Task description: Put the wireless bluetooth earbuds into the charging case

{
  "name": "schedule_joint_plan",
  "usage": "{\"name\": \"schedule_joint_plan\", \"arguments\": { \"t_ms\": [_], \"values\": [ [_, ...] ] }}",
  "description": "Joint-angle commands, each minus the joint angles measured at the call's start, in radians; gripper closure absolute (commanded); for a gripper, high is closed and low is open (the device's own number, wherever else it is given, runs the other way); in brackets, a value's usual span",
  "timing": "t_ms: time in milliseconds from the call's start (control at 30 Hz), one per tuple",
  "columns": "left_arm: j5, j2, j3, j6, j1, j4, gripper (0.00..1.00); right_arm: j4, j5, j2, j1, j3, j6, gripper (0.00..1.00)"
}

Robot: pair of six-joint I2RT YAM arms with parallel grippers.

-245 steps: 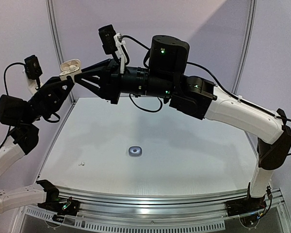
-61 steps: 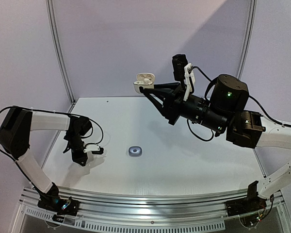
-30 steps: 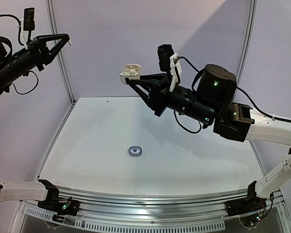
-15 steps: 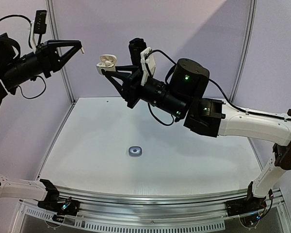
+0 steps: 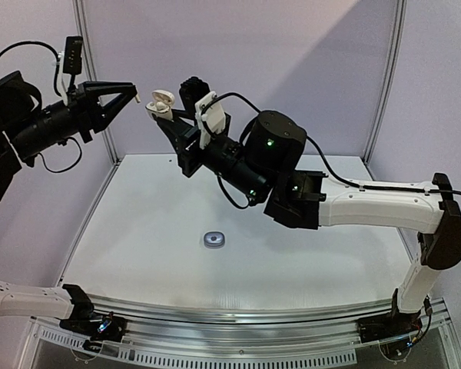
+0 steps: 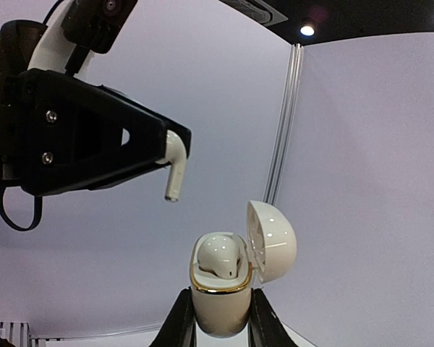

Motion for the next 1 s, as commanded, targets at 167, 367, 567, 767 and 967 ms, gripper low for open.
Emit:
{"name": "schedule_joint_plan", "arguments": {
  "t_ms": [167, 367, 567, 767, 967],
  "values": [
    [-0.068, -0.006, -0.016, 0.082, -0.037, -0.002, 1.0, 0.059, 0.033, 0.027, 0.014, 0.038, -0.025, 1.0],
    [-0.081, 0.012, -0.005, 0.092, -0.046, 0.023, 1.0, 0.046, 0.031, 0.034, 0.017, 0.048, -0.03, 1.0],
    [-0.1, 0.022, -0.013, 0.08, -0.065, 0.047, 1.0, 0.029, 0.05, 0.047, 0.028, 0.065, -0.058, 1.0],
    [-0.123, 0.024, -0.007, 0.091, -0.075, 0.055, 1.0, 0.013, 0.055, 0.056, 0.035, 0.076, -0.069, 1.0],
    [-0.152, 0.021, -0.022, 0.094, -0.078, 0.033, 1.0, 0.014, 0.055, 0.055, 0.037, 0.079, -0.071, 1.0]
  ]
}}
